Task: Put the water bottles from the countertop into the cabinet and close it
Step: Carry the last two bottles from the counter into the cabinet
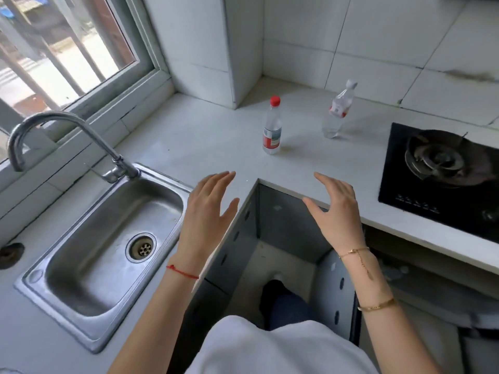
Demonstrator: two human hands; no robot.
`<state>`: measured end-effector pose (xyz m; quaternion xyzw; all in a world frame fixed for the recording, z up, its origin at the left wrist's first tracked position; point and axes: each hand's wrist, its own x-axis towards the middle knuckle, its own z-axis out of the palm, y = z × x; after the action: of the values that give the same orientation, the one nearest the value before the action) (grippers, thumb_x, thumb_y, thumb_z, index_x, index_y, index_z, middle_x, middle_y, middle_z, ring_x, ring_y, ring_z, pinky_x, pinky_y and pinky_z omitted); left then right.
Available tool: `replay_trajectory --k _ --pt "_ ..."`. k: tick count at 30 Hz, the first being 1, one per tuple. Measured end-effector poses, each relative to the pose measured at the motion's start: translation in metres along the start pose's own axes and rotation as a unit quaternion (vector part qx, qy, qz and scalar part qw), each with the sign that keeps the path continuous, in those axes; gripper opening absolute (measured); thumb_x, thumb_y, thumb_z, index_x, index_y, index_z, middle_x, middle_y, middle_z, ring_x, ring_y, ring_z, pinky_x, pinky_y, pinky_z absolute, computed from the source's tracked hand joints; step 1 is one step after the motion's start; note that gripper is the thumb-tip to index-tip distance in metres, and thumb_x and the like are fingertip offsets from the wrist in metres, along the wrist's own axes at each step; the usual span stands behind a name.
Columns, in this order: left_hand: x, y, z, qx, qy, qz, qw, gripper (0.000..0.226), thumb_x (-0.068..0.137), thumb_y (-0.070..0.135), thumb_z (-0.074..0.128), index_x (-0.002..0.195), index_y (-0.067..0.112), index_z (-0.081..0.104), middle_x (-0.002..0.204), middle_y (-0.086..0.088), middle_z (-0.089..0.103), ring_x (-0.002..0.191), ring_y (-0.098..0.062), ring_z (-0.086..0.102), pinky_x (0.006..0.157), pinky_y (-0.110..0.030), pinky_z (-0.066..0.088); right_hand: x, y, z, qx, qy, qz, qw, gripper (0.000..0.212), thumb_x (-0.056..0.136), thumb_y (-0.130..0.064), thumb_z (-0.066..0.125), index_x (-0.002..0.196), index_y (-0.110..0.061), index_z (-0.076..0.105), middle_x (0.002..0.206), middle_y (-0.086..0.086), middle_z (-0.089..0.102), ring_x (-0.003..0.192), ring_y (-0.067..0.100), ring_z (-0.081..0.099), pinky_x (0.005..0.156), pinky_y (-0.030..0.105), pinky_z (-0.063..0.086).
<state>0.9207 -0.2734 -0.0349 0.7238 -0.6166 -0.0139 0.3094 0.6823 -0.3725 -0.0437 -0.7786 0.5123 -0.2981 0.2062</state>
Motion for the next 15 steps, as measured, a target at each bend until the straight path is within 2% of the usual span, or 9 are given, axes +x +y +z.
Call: replay_trajectory --k 8,12,15 --pt "0.100 0.013 0.046 -0.001 -0.034 0.041 0.999 0.049 0.092 0.025 0.064 0.139 0.017 0.051 0.139 -0.002 0.056 0.130 -0.023 0.050 0.108 -0.042 0.044 0.071 0.040 -0.011 -0.018 0.043 0.033 0.998 0.051 0.086 -0.026 0.068 0.133 -0.012 0.052 0.129 0.005 0.059 0.124 0.024 0.046 0.105 0.036 0.041" --pt "0.159 0.025 0.072 -0.002 -0.021 0.054 0.998 0.051 0.090 0.023 0.066 0.139 0.017 0.051 0.140 -0.003 0.055 0.129 -0.023 0.049 0.108 -0.039 0.043 0.126 0.069 -0.026 -0.021 0.057 0.032 0.998 0.051 0.086 -0.024 0.068 0.133 -0.013 0.052 0.130 0.004 0.058 0.124 0.023 0.046 0.104 0.027 0.034" --pt "0.204 0.032 0.092 -0.001 0.002 0.056 0.998 0.053 0.089 0.020 0.068 0.138 0.016 0.050 0.141 -0.004 0.052 0.130 -0.023 0.045 0.107 -0.030 0.036 0.176 0.091 -0.037 -0.023 0.079 0.016 0.997 0.048 0.083 -0.020 0.071 0.128 -0.012 0.054 0.125 0.006 0.061 0.118 0.025 0.049 0.099 0.018 0.030"
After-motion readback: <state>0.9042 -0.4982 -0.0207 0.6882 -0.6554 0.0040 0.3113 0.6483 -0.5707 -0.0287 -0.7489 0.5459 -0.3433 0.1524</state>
